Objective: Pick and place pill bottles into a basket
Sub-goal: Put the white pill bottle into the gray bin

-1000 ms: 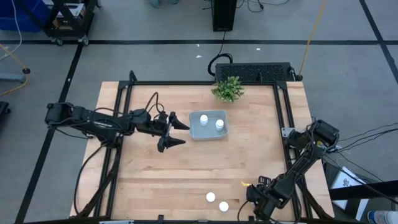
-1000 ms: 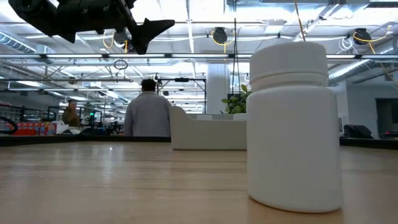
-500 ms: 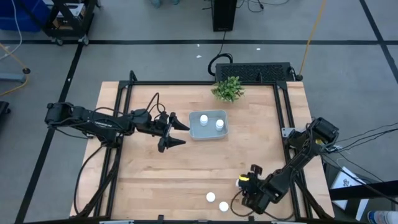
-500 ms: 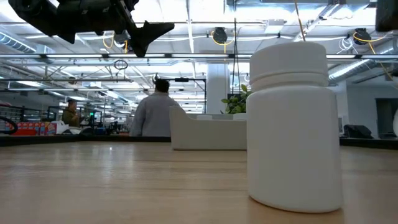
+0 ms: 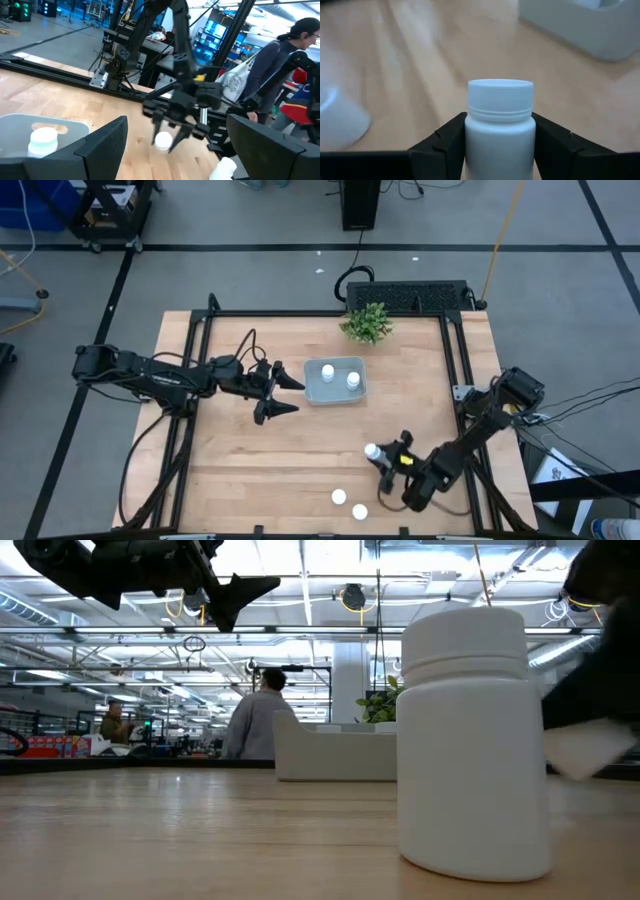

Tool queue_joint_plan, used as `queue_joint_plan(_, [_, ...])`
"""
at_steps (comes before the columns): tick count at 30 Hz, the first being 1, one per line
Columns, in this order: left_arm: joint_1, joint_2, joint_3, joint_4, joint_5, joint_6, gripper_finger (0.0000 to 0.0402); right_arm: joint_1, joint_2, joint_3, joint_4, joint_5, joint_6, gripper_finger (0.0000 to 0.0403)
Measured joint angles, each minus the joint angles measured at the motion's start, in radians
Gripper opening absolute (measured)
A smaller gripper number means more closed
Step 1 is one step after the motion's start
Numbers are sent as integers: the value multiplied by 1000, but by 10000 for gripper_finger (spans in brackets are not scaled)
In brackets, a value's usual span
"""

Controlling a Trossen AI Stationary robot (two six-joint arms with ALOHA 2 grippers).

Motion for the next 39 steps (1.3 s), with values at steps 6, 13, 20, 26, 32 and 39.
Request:
queue_joint_plan(6, [0, 0, 0, 0, 0, 8, 347, -17, -1, -192, 495, 81, -310, 176])
queue_joint_plan(13, [0, 0, 0, -6, 0, 23, 347, -59, 17, -263, 638, 159, -405, 180])
queue_joint_plan(20, [0, 0, 0, -8, 0, 26, 347, -124, 142, -265, 802, 187, -421, 181])
queue_joint_plan(26, [0, 0, 0, -25, 0, 39, 347, -147, 226, -263, 997, 185, -462, 177])
queue_joint_plan(32, [0, 0, 0, -32, 0, 45, 347, -181, 307, -262, 1090, 178, -404, 183])
queue_joint_plan(39, [0, 0, 0, -62, 0, 45, 347, -188, 316, -263, 1113, 94, -455, 197])
